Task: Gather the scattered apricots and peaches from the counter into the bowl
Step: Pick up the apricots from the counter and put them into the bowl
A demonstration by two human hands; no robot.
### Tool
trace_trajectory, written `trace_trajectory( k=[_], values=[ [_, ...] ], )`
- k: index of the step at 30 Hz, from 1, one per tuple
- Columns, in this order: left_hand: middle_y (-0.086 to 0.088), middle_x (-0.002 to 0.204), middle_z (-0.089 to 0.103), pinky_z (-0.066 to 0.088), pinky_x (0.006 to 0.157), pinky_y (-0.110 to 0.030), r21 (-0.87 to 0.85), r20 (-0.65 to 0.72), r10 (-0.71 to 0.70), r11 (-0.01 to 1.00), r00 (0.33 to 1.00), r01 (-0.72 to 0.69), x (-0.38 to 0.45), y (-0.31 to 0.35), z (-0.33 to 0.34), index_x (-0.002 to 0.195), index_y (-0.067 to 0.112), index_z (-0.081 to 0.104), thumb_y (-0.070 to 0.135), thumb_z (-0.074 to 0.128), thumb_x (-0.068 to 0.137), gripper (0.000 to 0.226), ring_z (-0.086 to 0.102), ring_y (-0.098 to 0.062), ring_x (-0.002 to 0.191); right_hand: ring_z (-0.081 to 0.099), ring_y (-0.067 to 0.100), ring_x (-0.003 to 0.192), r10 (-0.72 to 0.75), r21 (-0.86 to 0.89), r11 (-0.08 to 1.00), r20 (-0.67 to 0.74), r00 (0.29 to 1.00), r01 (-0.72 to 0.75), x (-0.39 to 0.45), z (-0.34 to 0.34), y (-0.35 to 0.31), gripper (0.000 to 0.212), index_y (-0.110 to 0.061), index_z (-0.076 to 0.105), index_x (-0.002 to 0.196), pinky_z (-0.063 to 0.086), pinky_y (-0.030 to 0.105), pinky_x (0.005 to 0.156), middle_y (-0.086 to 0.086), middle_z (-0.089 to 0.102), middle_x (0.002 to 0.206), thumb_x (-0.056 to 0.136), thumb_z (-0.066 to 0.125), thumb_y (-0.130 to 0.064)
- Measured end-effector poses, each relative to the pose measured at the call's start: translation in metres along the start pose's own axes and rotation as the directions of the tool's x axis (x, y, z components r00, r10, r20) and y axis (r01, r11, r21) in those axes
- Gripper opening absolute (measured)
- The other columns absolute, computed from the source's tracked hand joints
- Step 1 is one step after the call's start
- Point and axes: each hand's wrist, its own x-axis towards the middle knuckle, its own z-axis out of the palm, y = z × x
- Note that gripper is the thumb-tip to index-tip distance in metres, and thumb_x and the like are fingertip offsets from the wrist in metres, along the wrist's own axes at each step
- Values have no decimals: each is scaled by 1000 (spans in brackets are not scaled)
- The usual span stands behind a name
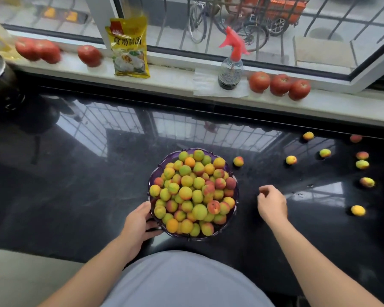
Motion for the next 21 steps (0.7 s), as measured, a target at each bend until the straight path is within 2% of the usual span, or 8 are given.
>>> trace_trajectory(
  k=[3,6,9,11,13,16,21],
  values=[
    [-16,119,76,58,95,-55,-16,-17,-10,1000,1000,10,1,-1,1,121,20,69,33,37,114,36,70,-43,113,58,29,114,-57,0,998,-11,998,57,13,2,-9,28,-19,65,119,45,35,93,6,64,123,94,52,-13],
    [-14,117,77,58,93,-54,-24,-24,-17,1000,1000,17,1,1,2,123,21,69,33,37,114,35,71,-41,111,57,29,112,-182,-12,983,1,983,182,28,1,-37,35,-22,58,130,44,35,90,4,53,128,96,54,-16],
    [-13,116,77,59,89,-51,-29,-37,-25,999,999,23,0,2,3,121,21,69,32,36,114,35,72,-39,108,57,27,108,-335,-71,937,109,936,343,44,4,-65,52,-30,45,144,46,35,88,0,38,138,96,60,-19],
    [-13,116,77,58,89,-51,-31,-42,-29,999,999,28,0,2,3,122,21,69,32,36,114,36,72,-39,109,54,28,113,-410,-157,881,215,886,446,54,8,-78,59,-31,39,149,48,39,91,1,32,142,96,62,-20],
    [-13,116,77,58,90,-51,-35,-46,-32,999,998,30,-1,3,4,122,21,69,32,36,114,36,72,-39,109,51,30,120,-447,-242,824,279,850,512,61,13,-84,59,-29,40,149,48,41,95,2,31,144,96,63,-20],
    [-13,116,77,58,86,-48,-35,-50,-38,999,998,36,-2,4,5,121,22,68,32,35,114,35,71,-39,109,49,30,120,-475,-286,787,286,833,547,63,20,-82,45,-24,54,139,49,41,96,4,39,135,96,63,-16],
    [-13,117,76,58,89,-50,-26,-49,-29,999,998,27,-4,4,5,121,23,68,31,35,115,35,71,-38,108,53,29,95,-390,-138,907,80,918,397,39,20,-54,30,-22,57,122,47,36,80,1,37,119,95,56,-8]
  ],
)
